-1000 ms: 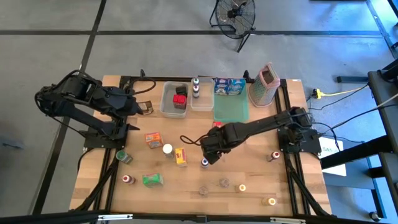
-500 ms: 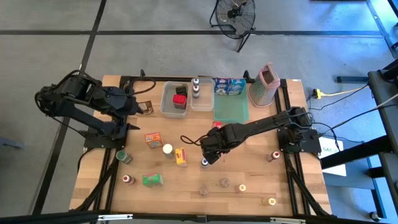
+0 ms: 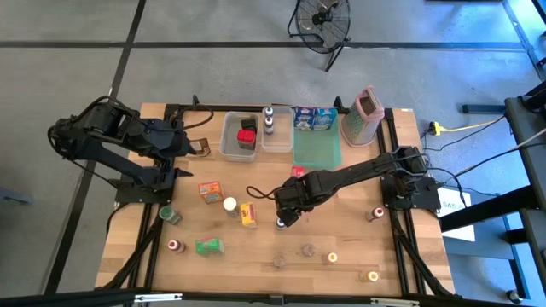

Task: Pick & Place Kitchen Items
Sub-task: Put the pink food coloring bottle into the transparent bin

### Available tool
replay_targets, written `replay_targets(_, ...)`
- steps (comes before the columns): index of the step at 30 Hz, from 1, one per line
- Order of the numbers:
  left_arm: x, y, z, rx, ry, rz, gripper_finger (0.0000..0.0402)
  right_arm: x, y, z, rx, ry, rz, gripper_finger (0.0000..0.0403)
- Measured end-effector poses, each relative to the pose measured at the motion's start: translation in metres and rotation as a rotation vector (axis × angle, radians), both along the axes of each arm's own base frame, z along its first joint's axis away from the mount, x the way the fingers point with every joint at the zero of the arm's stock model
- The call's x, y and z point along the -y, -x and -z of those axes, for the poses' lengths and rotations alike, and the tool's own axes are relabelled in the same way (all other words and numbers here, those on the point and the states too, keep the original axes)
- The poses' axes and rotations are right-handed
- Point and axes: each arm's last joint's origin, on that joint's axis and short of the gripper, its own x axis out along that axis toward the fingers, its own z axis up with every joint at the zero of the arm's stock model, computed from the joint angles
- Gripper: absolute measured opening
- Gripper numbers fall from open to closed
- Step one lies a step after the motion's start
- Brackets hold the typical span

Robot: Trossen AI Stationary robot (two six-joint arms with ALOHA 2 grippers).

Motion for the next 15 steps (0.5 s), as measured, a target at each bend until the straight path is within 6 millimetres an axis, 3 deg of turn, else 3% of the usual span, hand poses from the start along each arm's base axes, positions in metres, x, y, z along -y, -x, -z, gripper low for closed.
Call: replay_targets(15,0.0,0.0,0.0,0.0,0.007,-0.009,0.0299,0.0006,0.0022,0.0099,-0.004,0.011,-0.007,0.0352)
